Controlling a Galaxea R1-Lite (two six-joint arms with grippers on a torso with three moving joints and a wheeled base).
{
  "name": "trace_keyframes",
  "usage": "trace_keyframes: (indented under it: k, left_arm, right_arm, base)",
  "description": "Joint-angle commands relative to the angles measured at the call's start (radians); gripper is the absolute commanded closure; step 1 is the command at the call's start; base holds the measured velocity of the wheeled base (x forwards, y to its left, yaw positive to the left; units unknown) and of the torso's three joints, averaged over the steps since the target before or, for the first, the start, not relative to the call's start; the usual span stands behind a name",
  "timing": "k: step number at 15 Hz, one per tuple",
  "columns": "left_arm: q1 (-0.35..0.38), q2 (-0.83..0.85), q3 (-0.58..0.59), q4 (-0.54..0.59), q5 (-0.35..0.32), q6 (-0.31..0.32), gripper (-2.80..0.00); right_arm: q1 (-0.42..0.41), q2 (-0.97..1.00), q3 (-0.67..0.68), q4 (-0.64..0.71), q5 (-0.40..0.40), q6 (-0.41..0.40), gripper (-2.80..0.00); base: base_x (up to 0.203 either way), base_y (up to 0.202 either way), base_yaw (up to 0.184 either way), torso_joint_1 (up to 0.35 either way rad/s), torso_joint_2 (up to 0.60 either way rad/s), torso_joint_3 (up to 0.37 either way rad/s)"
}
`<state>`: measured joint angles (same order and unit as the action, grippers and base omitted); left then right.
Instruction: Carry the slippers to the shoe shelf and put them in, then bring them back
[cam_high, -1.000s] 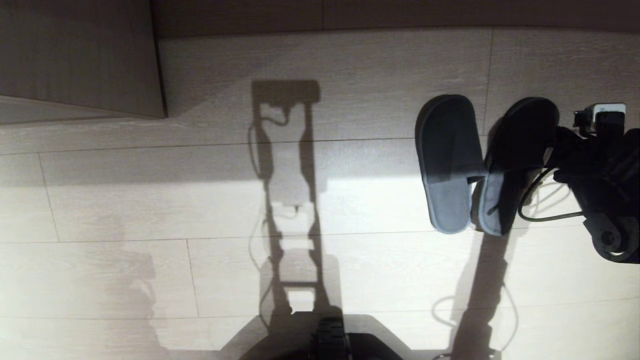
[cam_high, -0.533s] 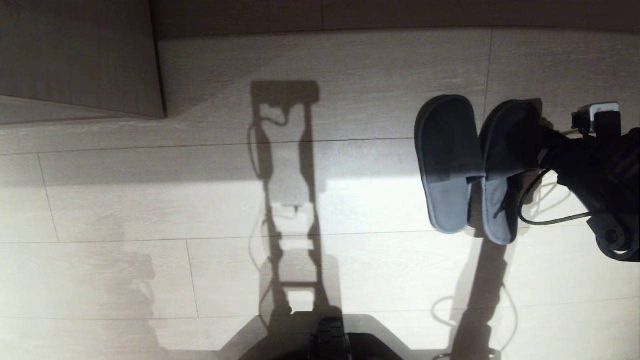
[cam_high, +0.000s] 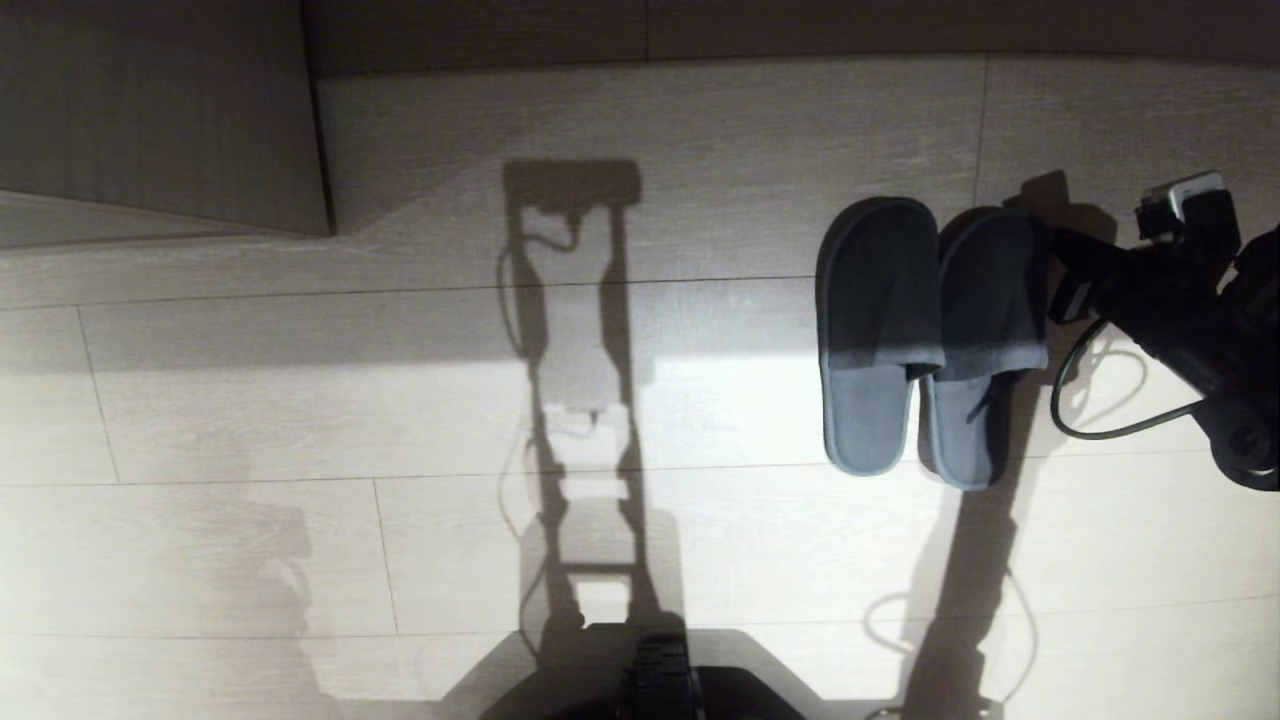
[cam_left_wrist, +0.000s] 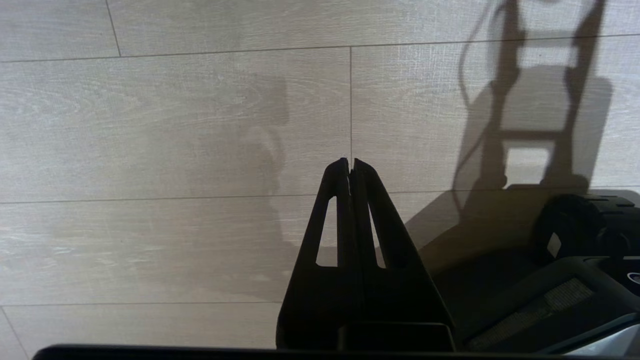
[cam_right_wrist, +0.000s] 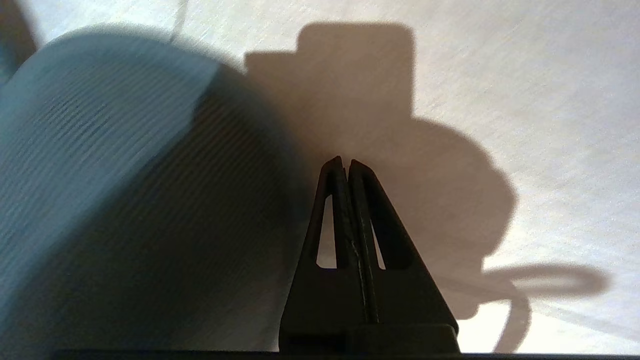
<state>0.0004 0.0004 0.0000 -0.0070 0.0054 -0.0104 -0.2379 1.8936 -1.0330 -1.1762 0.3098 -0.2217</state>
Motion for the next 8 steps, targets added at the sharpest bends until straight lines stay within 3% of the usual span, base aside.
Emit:
trace_keyframes:
  k: [1,8]
  left_arm:
    - [0.001,0.000,0.000,-0.001,0.001,0.000,0.00]
    - [0.001,0.000,0.000,-0.001,0.001,0.000,0.00]
  right_arm:
    - [-0.005,-0.028,-0.013,-0.009,0.002,-0.001,0.00]
    - [-0.005,-0.205,0.082,0.038,0.000,0.050,0.00]
  base:
    - [0.000,0.000,0.000,0.000,0.00,0.000]
    - [0.000,0.000,0.000,0.000,0.00,0.000]
